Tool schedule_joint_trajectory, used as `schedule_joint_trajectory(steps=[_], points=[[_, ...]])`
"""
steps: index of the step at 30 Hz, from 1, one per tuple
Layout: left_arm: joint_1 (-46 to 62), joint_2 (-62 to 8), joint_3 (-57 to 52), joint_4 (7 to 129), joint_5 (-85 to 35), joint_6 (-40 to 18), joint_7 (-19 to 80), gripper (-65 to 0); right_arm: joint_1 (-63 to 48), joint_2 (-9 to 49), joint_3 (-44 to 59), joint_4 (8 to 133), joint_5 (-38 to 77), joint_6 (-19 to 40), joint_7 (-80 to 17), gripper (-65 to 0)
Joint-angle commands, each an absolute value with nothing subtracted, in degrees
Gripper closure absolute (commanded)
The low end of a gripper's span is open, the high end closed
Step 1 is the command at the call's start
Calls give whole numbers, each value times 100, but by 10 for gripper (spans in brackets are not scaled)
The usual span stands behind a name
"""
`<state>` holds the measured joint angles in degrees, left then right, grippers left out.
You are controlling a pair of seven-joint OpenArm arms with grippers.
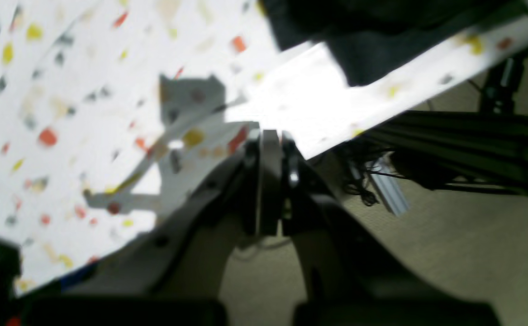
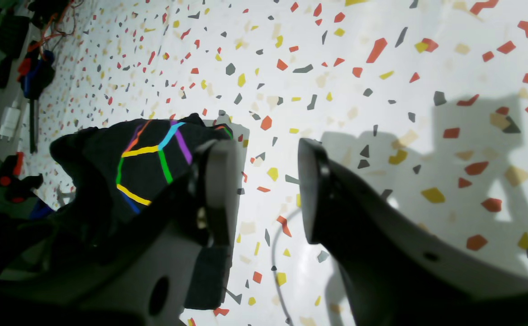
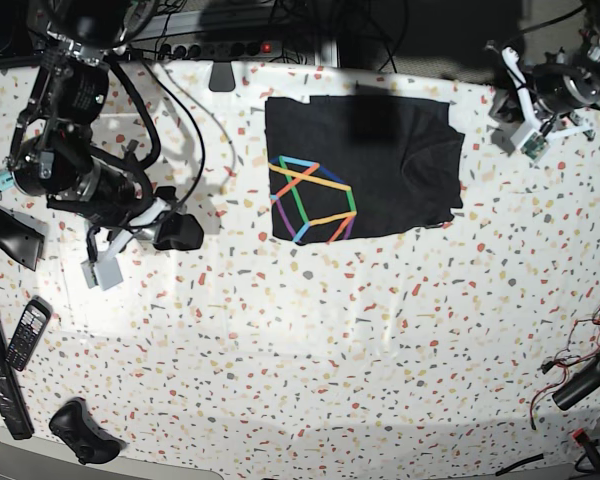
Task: Fold the T-shirt properly
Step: 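Grasp the bundle edge with the left gripper and pull it to square it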
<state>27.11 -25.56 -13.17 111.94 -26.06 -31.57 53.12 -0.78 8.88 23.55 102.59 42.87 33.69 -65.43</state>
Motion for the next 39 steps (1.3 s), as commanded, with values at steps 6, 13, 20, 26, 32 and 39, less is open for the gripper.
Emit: schedule_joint_trajectory(steps=[6,13,20,26,32,39], points=[[2628,-2622,-1385,11351,-3686,-3253,4921,-147,14,950,2362,10381,4418,3422,-6449,-218],[2541,-2521,-1382,12164,-4185,-3559,4788,-256,14,950,2359,10381,4421,3422,-6449,-218],[2539,-1804,-1376,12261,-3282,-3562,4405,-256,14,950,2362,10381,4418,3420,-6449,-218],[2467,-1699,-926,12254,-3050,-3559,4403,-256,14,950,2362,10381,4440,3420,-6449,-218],[2043,-1699,-217,12186,-2187,-2991,4440,-256,12,952,2362,10381,4519,3422,-6451,-218],[1844,-1702,78,11535,-2268,-2993,4831,-256,12,952,2362,10381,4521,3422,-6451,-218]])
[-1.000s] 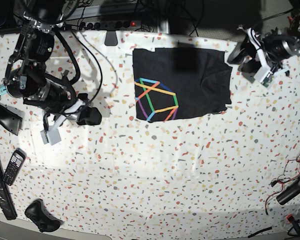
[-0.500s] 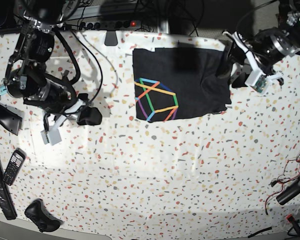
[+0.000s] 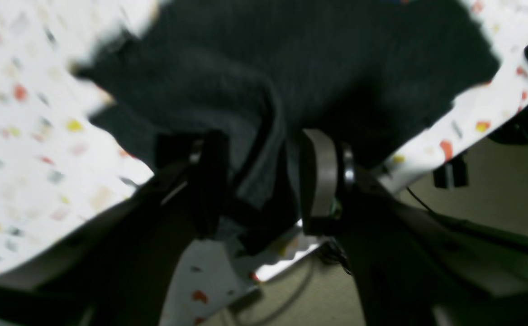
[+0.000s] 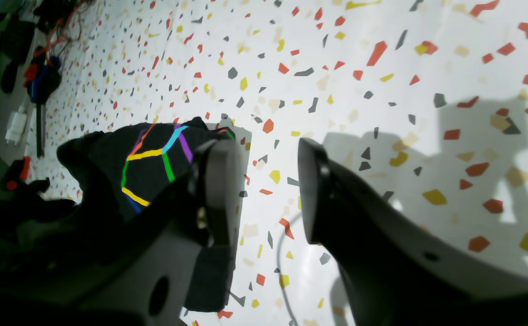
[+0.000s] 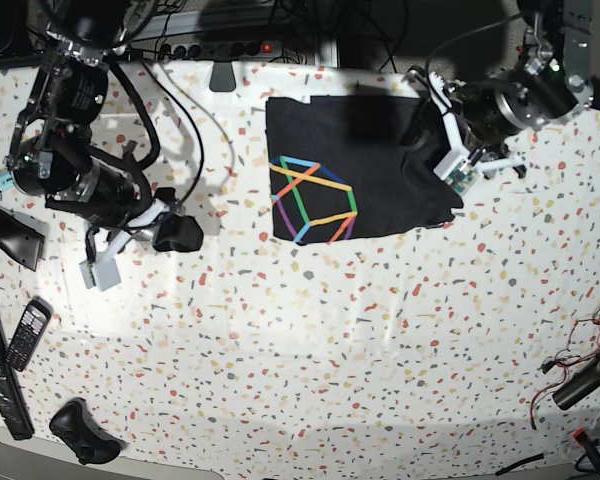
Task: Fold the T-shirt properly
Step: 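Grasp the bundle edge with the left gripper and pull it to square it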
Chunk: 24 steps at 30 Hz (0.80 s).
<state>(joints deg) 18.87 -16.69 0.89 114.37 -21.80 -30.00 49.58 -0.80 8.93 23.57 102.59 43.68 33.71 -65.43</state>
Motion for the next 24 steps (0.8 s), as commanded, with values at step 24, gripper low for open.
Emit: schedule_joint_trajectory(steps=[24], points=[[2801,-2032,-1533,11472,-2362,-2565,4790,0,14,952,2362,10381,4521,3424,-6451,-218]])
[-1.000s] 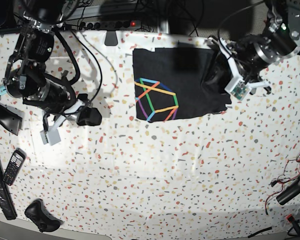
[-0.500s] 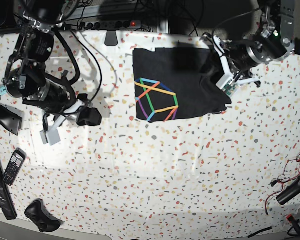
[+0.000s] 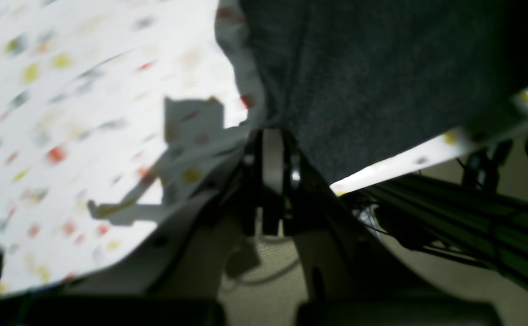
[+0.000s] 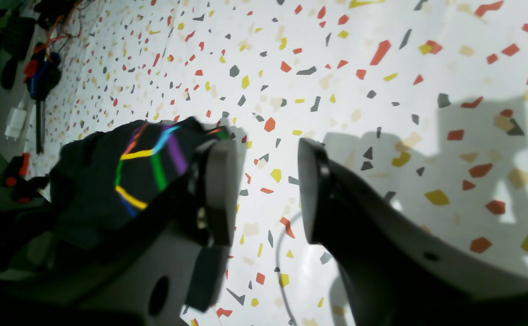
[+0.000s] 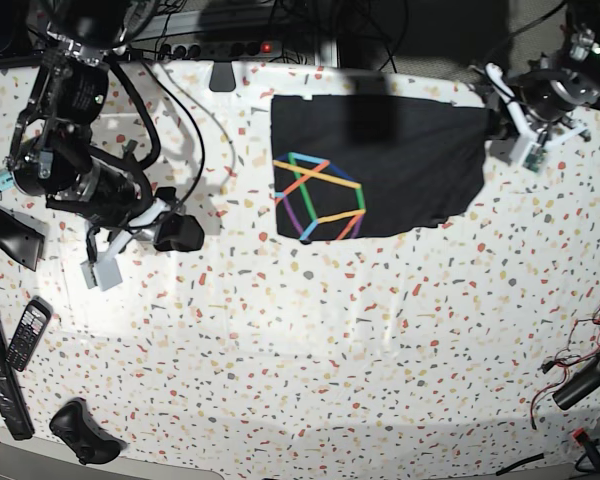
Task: Fold the T-shirt properly
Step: 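Grasp the bundle edge with the left gripper and pull it to square it, then grasp the folded shirt with both grippers and rotate it upright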
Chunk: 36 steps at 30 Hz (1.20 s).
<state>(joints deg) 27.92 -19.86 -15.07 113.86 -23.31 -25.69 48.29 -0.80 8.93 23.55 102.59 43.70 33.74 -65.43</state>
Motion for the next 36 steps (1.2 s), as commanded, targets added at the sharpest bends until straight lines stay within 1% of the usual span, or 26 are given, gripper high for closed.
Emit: schedule_joint_trajectory(steps=[1,3,4,6,9,10,12,15,16,17,18,20,21,23,27,30,36], points=[[2845,-2034,-1605,11472,-2362,-2565,4792,0,14,950,2362,10381,4523,3424,-6451,-218],[2860,-2032,-1638,11472,-2355,-2565,4825,0,14,950,2362,10381,4523,3424,-6451,-218],[2856,-2032,-1638,11472,-2355,-2565,4834,-12,14,950,2362,10381,4523,3424,-6451,-218],[2840,-2034,-1647,11472,-2340,-2565,4810,-78,14,952,2362,10381,4521,3424,-6451,-218],[2823,-2036,-1647,11472,-2338,-2565,4786,-196,14,950,2362,10381,4523,3424,-6451,-218],[2812,-2034,-1647,11474,-2340,-2561,4759,-222,14,950,2362,10381,4534,3424,-6451,-218],[2805,-2034,-1649,11474,-2340,-2471,4689,-232,14,950,2362,10381,4604,3424,-6451,-218],[2810,-2034,-1653,11493,-2449,-2327,4661,-232,14,952,2331,10381,4884,3430,-6451,-217],[2814,-2032,-1653,11500,-2644,-2331,4663,-224,16,952,2272,10381,4910,3435,-6451,-204],[2832,-2032,-1651,11500,-2958,-2338,4665,-197,14,952,2178,10381,4908,3483,-6451,-180],[2845,-2025,-1651,11500,-3301,-2388,4689,-153,14,952,2047,10381,4893,3588,-6451,-149],[2851,-1920,-1651,11500,-3809,-2602,4856,-46,16,950,1695,10381,4794,3712,-6449,-88],[2860,-1837,-1651,11500,-3876,-2674,4912,0,21,950,1498,10381,4742,3752,-6434,-57],[2899,-1645,-1651,11491,-3896,-2683,4971,0,69,950,1068,10379,4565,3785,-6377,-1],[2943,-1358,-1651,11340,-3656,-2681,4899,0,207,932,272,10370,3846,3795,-5977,0],[2910,-1323,-1651,10916,-3428,-2676,4510,0,220,937,-141,10370,3586,3793,-5887,0],[2202,-1317,-1645,9898,-3457,-2679,4512,0,220,937,-259,10370,3594,3789,-5857,0]])
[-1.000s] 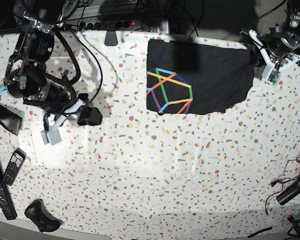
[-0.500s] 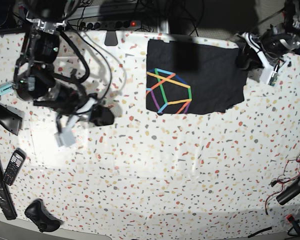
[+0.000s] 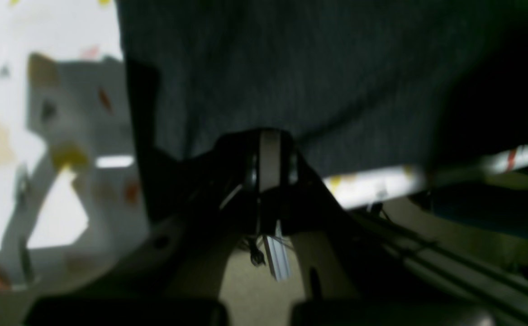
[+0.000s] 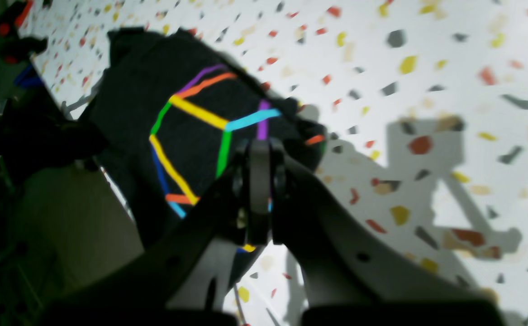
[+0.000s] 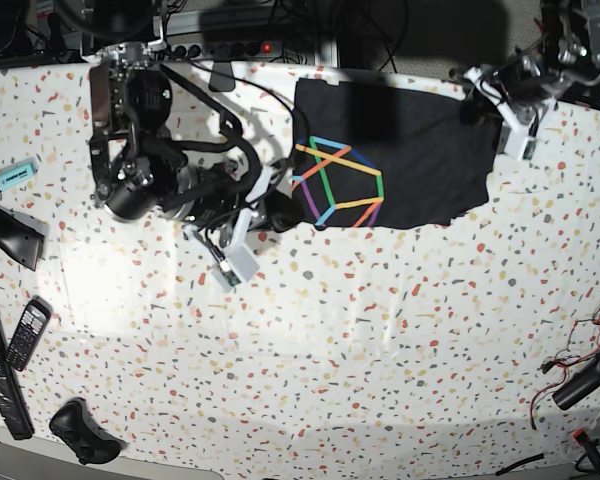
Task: Fold the T-shirt properly
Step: 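Grasp the folded shirt with both grippers and rotate it upright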
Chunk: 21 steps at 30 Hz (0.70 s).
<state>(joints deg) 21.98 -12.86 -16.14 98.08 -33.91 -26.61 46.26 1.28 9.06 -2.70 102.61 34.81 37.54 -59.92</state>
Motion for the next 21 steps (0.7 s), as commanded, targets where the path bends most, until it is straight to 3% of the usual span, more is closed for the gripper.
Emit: schedule_joint_trajectory(steps=[1,7,13,21], points=[[2056,-1315,-1645,9756,-3457,-2681,4512,0,220,937,-259,10370,3594,3789,-5861,0],[1212,-1140,-1426,8978,-3452,-2827,4508,0,220,937,-259,10370,3590,3791,-5896,0],[355,-1020,-320,8128,-3083,-2842,4005,0,217,937,-259,10370,3592,3791,-6047,0],[-891,-926,707,7017,-2635,-2482,3583,0,187,934,47,10370,3597,3789,-6219,0]])
